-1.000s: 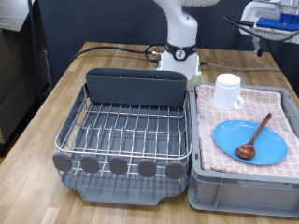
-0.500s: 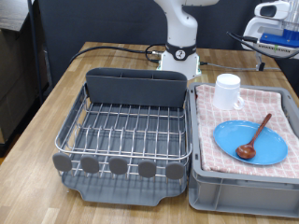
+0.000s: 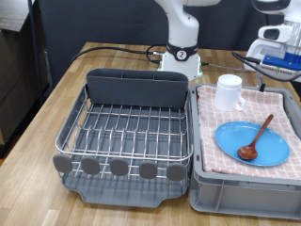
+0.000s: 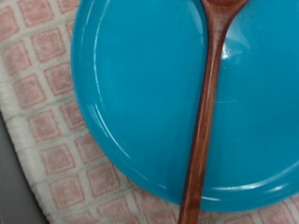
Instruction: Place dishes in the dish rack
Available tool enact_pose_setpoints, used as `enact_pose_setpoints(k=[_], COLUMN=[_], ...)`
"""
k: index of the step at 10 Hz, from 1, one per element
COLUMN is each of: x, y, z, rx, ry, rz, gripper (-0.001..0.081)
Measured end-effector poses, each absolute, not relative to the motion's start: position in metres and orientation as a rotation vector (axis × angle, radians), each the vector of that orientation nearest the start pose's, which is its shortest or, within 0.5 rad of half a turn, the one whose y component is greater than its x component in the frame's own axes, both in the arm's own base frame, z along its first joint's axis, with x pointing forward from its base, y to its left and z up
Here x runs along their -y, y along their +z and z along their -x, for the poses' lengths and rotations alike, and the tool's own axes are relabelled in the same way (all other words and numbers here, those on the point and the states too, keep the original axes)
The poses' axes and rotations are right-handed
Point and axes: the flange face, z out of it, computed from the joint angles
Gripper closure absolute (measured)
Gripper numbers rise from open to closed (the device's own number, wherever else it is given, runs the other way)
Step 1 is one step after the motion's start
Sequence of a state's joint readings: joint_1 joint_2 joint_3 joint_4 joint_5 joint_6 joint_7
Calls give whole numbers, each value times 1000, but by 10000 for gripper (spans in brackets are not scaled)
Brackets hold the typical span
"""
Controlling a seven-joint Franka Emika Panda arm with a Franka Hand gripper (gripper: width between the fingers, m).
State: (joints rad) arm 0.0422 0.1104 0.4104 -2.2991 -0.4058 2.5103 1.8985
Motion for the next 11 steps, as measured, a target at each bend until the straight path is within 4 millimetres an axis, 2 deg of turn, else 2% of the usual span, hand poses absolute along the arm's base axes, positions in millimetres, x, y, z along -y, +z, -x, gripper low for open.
enact_pose_setpoints(k=[6, 11], x=[-225, -223], y=[255, 229], z=[-487, -485], rx=[-1743, -1765], ry=[-388, -382], rz=[2531, 2518], gripper=[3, 3])
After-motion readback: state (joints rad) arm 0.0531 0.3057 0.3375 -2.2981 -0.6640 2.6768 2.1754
